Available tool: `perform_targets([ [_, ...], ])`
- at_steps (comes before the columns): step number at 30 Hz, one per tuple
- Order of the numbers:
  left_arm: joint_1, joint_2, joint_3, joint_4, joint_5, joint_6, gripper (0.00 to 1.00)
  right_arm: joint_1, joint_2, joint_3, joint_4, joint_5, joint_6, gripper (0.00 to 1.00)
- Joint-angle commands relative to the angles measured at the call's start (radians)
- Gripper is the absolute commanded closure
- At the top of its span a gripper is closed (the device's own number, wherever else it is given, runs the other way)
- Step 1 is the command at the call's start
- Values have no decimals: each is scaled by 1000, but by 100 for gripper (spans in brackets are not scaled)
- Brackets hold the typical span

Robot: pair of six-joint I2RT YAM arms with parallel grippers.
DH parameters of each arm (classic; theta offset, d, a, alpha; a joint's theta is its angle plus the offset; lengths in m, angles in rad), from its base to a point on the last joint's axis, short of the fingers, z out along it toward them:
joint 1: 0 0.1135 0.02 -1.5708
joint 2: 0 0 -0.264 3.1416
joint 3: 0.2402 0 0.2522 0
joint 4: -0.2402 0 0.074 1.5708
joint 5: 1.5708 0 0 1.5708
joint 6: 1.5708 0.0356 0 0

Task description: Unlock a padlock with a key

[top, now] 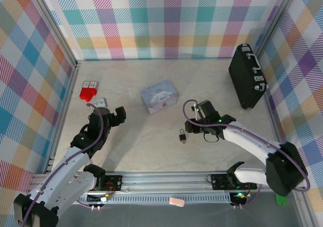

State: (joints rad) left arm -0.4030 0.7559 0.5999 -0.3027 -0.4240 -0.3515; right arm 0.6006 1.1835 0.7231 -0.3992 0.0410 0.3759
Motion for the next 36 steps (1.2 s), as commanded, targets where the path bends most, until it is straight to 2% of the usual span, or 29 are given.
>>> perform_targets([
  [1, 8, -17, 30, -84, -158, -10, 0, -1, -92, 36, -75, 188, -130, 49],
  [4, 7, -26, -6, -2, -206, 31, 0, -1, -169, 17, -27, 302, -189, 30],
  [8, 7, 16, -125, 293, -253, 151, 0, -3, -234, -43, 116, 476, -264, 11],
  [11, 9, 138, -156, 458, -323, 233, 0, -35, -232, -77, 224, 557, -318, 3],
  [13, 25, 255, -171, 592, -332, 284, 0, -93, -198, -82, 267, 561, -316, 1],
  [19, 124, 524, -170, 835, -154, 336, 0, -264, -94, -151, 437, 490, -305, 0],
  [24, 193, 644, -198, 1012, -12, 381, 0, -339, 4, -213, 624, 444, -320, 0],
  [27, 211, 665, -193, 1034, 41, 404, 0, -371, 85, -242, 755, 426, -338, 0],
  [33, 274, 832, -249, 1302, 167, 397, 0, -428, 206, -279, 1001, 324, -427, 1],
  [36, 287, 826, -204, 1199, 219, 400, 0, -488, 232, -279, 1070, 171, -412, 1],
])
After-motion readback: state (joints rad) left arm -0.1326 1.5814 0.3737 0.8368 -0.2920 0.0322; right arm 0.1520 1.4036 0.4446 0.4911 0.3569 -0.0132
